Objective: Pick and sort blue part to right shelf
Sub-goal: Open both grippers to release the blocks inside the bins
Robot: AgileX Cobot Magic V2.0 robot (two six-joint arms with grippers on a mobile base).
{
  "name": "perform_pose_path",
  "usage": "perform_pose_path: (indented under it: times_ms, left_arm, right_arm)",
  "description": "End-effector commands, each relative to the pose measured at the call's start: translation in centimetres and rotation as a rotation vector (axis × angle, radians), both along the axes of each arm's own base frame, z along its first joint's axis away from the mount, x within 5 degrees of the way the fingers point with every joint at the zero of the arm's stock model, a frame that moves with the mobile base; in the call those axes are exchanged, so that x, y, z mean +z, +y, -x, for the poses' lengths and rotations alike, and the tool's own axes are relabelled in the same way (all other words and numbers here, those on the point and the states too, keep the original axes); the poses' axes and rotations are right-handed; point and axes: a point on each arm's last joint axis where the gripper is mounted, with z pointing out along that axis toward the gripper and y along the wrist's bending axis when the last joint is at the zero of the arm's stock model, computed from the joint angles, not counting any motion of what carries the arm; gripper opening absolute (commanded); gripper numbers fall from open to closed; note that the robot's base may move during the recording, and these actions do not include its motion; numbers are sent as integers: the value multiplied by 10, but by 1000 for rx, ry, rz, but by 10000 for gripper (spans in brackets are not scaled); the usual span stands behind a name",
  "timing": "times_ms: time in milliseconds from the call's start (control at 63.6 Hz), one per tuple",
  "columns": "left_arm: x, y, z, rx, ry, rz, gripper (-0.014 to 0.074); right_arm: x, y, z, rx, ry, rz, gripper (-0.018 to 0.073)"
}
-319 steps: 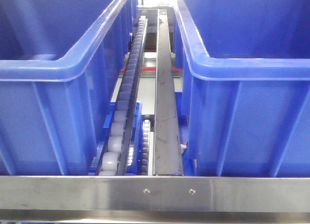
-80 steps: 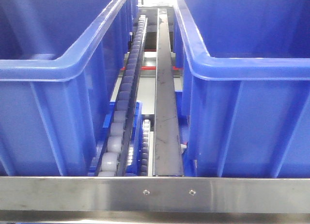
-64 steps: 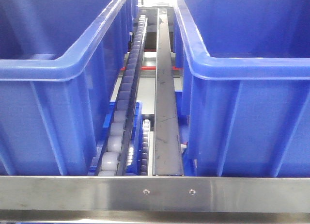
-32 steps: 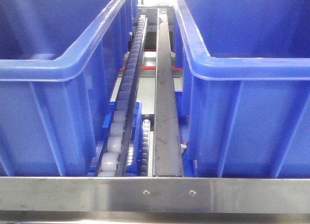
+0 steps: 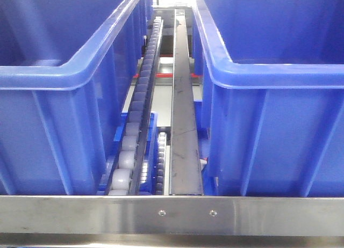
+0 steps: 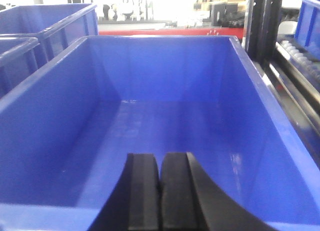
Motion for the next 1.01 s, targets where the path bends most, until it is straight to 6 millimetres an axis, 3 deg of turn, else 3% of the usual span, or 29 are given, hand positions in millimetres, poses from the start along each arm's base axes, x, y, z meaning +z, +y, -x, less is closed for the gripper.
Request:
perform_pose_path:
  times_ms: [0, 173, 990]
  left_arm:
    - [15, 3, 1, 32, -85, 18, 132]
    - [15, 3, 1, 32, -85, 18, 132]
    - [15, 3, 1, 32, -85, 18, 133]
  right_arm:
    - [4, -1, 4, -27, -159, 59, 54]
    - [-16, -2, -2, -32, -207, 32, 54]
    - [-14, -2, -1, -33, -220, 32, 54]
